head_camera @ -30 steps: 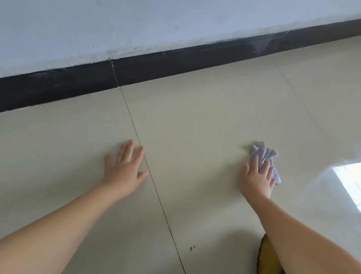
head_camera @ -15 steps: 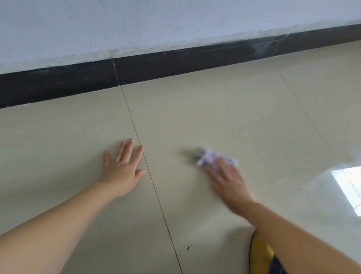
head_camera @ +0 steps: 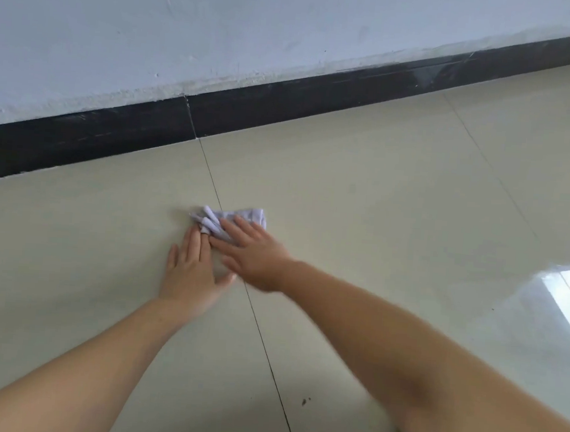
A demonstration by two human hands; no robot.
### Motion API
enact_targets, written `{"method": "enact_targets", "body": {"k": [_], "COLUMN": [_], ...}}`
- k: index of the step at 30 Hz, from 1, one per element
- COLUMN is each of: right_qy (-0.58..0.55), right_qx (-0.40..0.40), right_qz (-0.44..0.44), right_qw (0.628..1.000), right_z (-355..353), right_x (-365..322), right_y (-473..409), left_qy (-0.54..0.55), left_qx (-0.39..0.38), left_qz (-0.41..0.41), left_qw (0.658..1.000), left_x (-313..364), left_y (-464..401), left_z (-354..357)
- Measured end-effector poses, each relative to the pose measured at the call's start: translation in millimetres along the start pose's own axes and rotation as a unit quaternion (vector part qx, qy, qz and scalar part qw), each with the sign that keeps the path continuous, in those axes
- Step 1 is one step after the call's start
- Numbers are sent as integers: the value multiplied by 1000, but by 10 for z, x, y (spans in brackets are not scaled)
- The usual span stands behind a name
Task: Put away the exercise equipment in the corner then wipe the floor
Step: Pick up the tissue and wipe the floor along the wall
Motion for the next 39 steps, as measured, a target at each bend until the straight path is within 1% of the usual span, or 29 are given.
{"method": "enact_targets", "body": {"k": [2, 3, 5, 7, 8, 9, 10, 11, 13, 14, 15, 17, 19, 20, 21, 22, 24, 25, 27, 29, 30, 31, 32, 33, 34, 36, 37, 38, 39], "right_qy": [55, 69, 62, 18, 0, -15, -13, 0, 17, 23, 33, 57, 86, 101, 107, 100, 53, 25, -6, -29, -43, -48, -34, -8, 25, 92, 118, 130, 123], "right_qx": [-15, -29, -66, -85, -81, -70, -55, -41, -24, -30, -41, -58, -50, -44, -37, -27, 11, 32, 58, 79, 83, 69, 46, 26, 6, -30, -30, -18, -3], "right_qz": [-25, -4, 103, 245, 303, 331, 317, 268, 92, 12, -58, -158, -212, -217, -204, -167, -36, 43, 183, 264, 269, 238, 170, 76, -32, -209, -256, -267, -244], "right_qw": [998, 997, 990, 966, 949, 941, 947, 963, 995, 999, 997, 984, 972, 970, 973, 980, 998, 998, 981, 961, 959, 968, 984, 997, 999, 973, 959, 955, 962], "right_z": [-23, -19, 15, 21, 4, -29, -61, -75, -125, -128, -143, -229, -310, -349, -385, -410, -407, -393, -296, -239, -247, -248, -234, -217, -202, -175, -173, -189, -210], "right_x": [450, 768, 1508, 2083, 2213, 2193, 2045, 1785, 1064, 705, 384, -35, -139, -85, 36, 228, 797, 1118, 1556, 1501, 1304, 1027, 685, 297, -70, -488, -506, -407, -202], "right_y": [88, 179, 451, 706, 735, 685, 557, 385, 10, -142, -276, -508, -735, -837, -916, -969, -961, -876, -657, -589, -630, -699, -769, -807, -794, -713, -713, -753, -807], "left_qy": [-18, -24, -28, -25, -29, -33, -31, -25, -8, -6, -4, -11, -8, -5, -2, -4, 4, 17, 56, 95, 116, 148, 193, 244, 295, 366, 384, 396, 400], "left_qx": [-20, -30, -44, -47, -48, -47, -42, -34, 9, 37, 54, 79, 80, 83, 87, 89, 108, 123, 135, 160, 174, 200, 230, 261, 287, 331, 343, 340, 328], "left_qz": [0, 0, -6, -23, -34, -43, -51, -59, -74, -75, -80, -96, -116, -126, -133, -140, -136, -138, -153, -165, -165, -164, -169, -183, -198, -220, -234, -250, -262], "left_qw": [1000, 999, 999, 998, 998, 997, 997, 997, 997, 996, 995, 992, 990, 989, 987, 986, 985, 983, 977, 969, 964, 955, 939, 916, 890, 841, 825, 816, 815], "left_x": [15, 33, 85, 129, 148, 168, 200, 220, 248, 264, 257, 244, 262, 286, 291, 300, 344, 366, 372, 363, 374, 366, 342, 289, 245, 168, 142, 131, 125], "left_y": [-6, -11, -14, -24, -29, -30, -26, -24, 10, 48, 90, 208, 283, 299, 296, 287, 233, 208, 190, 222, 234, 243, 260, 284, 316, 381, 415, 446, 457], "left_z": [-3, -12, -39, -42, -35, -22, -29, -13, -3, -11, 24, 100, 165, 160, 172, 170, 153, 130, 141, 160, 140, 112, 70, 37, -1, -57, -74, -79, -68]}}
Point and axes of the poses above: each hand's wrist, its own y-axis away from the middle knuckle, its own z-axis out of the palm, x = y × z, the point moved 5 cm from there along -y, towards the middle knuckle, and after that the axes turned 9 degrees about y, right-handed, at the moved point
